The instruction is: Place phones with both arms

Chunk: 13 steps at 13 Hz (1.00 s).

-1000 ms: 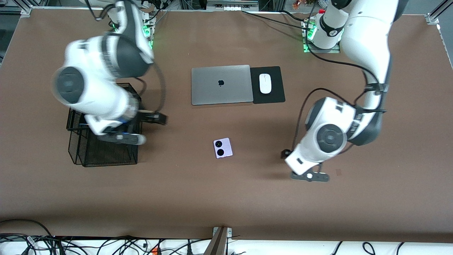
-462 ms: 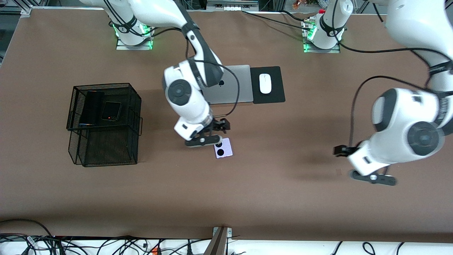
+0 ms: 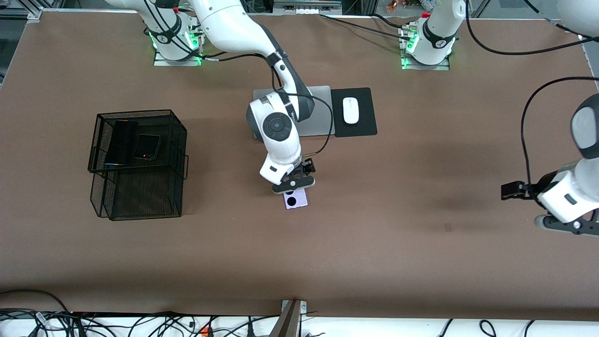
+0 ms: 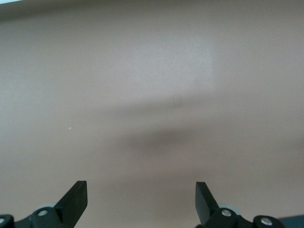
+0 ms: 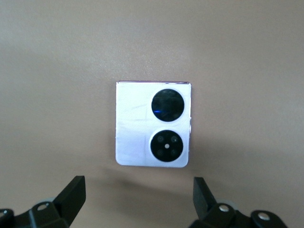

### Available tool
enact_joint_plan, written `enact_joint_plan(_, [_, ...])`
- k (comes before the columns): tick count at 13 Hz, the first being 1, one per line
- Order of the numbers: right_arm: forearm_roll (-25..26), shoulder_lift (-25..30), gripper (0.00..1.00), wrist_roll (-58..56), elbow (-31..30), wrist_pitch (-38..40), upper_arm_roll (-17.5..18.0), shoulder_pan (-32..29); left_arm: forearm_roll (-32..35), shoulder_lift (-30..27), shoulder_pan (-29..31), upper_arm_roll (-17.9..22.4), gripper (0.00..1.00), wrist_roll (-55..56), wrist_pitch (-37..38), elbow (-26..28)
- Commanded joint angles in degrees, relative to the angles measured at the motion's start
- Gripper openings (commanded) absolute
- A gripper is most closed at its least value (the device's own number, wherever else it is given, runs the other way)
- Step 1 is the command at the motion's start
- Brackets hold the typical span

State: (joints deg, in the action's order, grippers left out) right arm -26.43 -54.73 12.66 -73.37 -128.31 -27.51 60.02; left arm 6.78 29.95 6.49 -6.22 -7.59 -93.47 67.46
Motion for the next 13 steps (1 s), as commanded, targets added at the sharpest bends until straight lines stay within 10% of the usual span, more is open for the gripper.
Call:
enact_joint_plan(1, [0.8, -1.9, 1.00, -2.7, 1.7, -0.1, -0.2, -0.2, -0.3, -6.9, -0.3, -1.1, 1.00, 0.7, 2.4, 5.9])
enact_joint_plan(13, [0.9, -4.9, 1.00, -5.4, 1.7, -7.1, 1.1, -0.4, -2.2, -22.6, -0.2, -6.1, 1.00, 4.8, 6.5, 13.0])
